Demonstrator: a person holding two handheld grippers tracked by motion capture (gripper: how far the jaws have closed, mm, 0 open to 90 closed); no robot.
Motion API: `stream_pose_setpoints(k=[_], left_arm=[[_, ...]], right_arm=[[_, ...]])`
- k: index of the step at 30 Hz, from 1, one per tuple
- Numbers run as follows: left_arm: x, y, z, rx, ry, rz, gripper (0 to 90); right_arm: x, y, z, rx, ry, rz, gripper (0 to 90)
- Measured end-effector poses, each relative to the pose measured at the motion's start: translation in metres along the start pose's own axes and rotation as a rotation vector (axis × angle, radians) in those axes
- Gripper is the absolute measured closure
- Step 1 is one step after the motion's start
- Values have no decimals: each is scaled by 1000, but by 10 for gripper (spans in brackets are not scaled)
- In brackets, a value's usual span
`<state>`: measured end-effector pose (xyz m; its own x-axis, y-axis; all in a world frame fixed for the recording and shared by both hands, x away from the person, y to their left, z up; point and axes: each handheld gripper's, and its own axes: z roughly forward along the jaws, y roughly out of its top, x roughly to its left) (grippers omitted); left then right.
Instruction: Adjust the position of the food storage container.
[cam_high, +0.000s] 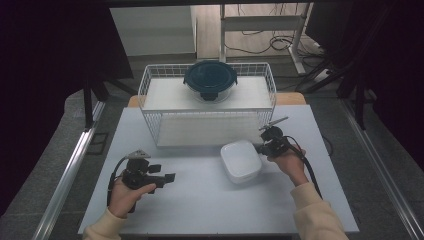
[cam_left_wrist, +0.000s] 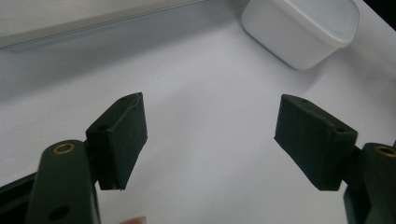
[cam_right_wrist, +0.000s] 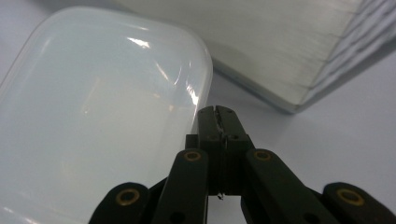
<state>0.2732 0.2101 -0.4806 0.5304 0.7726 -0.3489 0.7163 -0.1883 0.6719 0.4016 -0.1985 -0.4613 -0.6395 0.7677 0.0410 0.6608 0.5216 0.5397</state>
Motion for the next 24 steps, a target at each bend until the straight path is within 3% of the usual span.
stream_pose_setpoints(k=[7,24], left_arm=[[-1,0,1,1,1,0,243],[-1,0,1,2,1,1,243]], right_arm=[[19,-7,1,-10,43,-29,894],[41,-9,8,-24,85,-62,894]])
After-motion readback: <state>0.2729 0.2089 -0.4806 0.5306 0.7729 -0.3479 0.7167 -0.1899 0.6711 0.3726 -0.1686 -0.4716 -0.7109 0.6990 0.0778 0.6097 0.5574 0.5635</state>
